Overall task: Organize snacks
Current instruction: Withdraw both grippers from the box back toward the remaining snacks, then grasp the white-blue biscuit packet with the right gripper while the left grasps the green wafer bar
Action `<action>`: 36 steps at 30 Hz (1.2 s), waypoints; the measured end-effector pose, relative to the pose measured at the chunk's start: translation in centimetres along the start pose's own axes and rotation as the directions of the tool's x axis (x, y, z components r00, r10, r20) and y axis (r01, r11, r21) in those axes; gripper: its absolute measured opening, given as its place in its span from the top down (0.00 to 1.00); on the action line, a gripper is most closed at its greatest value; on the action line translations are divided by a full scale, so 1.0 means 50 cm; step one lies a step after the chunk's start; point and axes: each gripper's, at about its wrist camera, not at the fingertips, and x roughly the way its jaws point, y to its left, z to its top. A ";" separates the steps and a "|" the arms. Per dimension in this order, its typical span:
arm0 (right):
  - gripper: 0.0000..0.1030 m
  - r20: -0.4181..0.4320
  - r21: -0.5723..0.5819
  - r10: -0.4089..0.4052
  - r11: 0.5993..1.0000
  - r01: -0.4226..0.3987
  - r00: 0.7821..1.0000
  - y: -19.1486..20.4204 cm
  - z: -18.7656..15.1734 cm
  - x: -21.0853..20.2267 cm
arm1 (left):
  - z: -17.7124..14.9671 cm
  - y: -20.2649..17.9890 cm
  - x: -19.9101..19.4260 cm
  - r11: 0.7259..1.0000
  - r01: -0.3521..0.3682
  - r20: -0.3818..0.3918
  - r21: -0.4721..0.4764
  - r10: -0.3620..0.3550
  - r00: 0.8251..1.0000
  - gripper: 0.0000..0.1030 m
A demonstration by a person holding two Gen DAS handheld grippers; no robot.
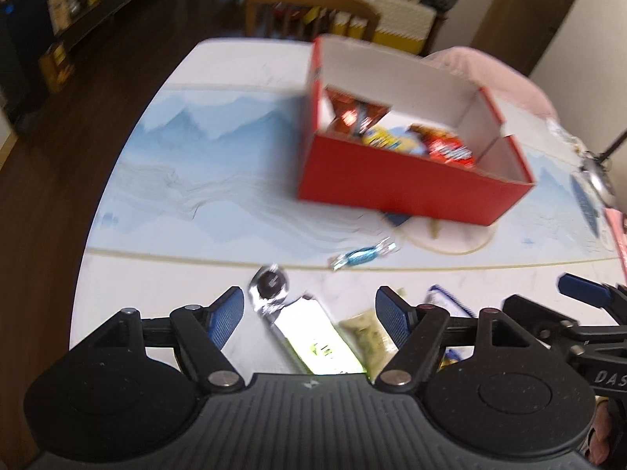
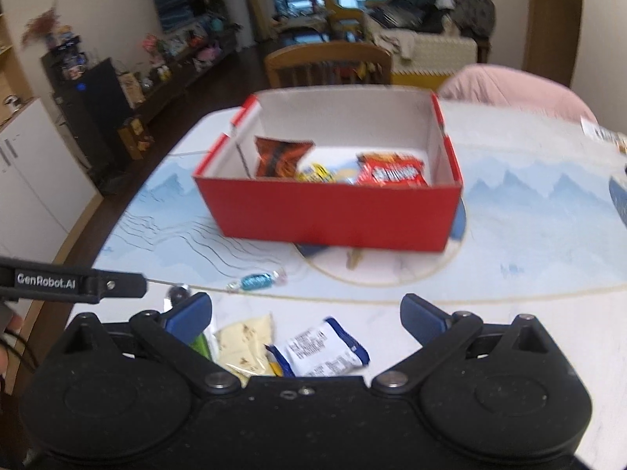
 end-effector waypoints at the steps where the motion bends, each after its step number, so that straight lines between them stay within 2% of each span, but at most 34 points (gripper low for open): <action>1: 0.00 -0.011 0.015 -0.006 1.000 0.006 1.000 -0.004 -0.002 0.008 | -0.003 0.004 0.011 1.000 -0.005 -0.016 -0.013 0.004 1.000 0.28; 10: 0.02 -0.138 0.156 -0.062 0.984 0.084 0.989 -0.052 -0.015 0.099 | -0.022 0.007 0.095 0.994 -0.070 -0.117 -0.085 0.059 0.991 0.28; 16: 0.05 -0.207 0.203 -0.062 0.974 0.105 0.976 -0.054 -0.022 0.150 | -0.027 0.005 0.134 0.987 -0.118 -0.166 -0.108 0.099 0.981 0.28; 30: 0.07 -0.345 0.272 -0.064 0.948 0.164 0.937 -0.062 -0.031 0.226 | -0.041 -0.023 0.185 0.984 -0.130 -0.240 -0.120 0.098 0.966 0.28; 33: 0.08 -0.347 0.275 -0.066 0.946 0.169 0.935 -0.059 -0.036 0.227 | -0.044 -0.022 0.190 0.983 -0.128 -0.249 -0.132 0.092 0.964 0.28; 36: 0.10 -0.348 0.270 -0.059 0.949 0.160 0.936 -0.051 -0.035 0.227 | -0.046 -0.033 0.192 0.985 -0.136 -0.241 -0.102 0.108 0.964 0.28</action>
